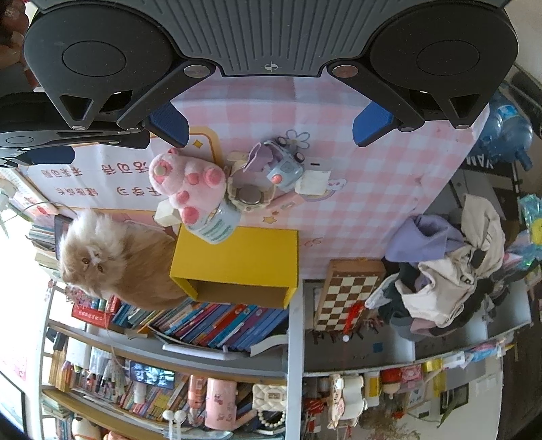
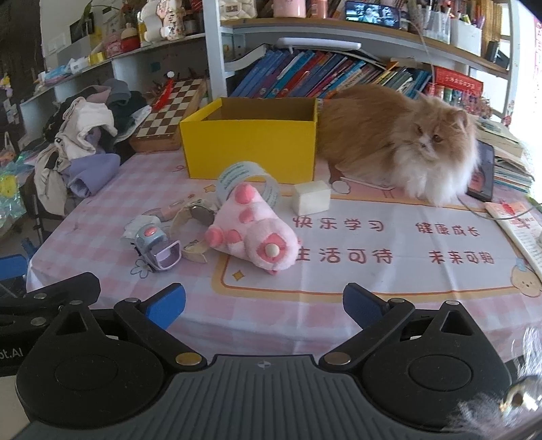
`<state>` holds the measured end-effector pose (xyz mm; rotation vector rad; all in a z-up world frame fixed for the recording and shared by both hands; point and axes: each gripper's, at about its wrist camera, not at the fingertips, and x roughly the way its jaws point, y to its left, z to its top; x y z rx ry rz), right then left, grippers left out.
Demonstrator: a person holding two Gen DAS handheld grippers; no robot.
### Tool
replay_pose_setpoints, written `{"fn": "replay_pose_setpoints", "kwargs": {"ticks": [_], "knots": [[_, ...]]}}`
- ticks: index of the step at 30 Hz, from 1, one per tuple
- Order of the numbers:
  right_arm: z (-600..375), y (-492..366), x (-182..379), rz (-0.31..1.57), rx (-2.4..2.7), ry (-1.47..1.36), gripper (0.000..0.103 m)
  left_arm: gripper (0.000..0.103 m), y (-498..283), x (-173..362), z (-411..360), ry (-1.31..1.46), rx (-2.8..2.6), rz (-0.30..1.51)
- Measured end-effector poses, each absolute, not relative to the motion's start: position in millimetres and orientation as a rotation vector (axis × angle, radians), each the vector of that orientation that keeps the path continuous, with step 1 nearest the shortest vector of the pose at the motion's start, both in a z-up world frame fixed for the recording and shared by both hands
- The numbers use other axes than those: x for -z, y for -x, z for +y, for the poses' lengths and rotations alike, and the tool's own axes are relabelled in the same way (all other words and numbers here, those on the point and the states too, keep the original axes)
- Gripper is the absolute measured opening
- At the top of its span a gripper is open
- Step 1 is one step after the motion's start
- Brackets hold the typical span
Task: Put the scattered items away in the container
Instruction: 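Reach the left tool to the blue-grey toy robot while the right tool reaches the pink plush pig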
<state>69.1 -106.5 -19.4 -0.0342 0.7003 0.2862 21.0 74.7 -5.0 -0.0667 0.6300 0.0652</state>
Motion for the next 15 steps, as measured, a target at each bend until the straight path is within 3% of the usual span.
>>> {"fn": "replay_pose_setpoints", "kwargs": {"ticks": [15], "knots": [[-98.7, -106.6, 36.1, 0.757, -0.367, 0.075, 0.093, 0.102, -52.0, 21.7, 80.4, 0.086, -0.098, 0.683]]}}
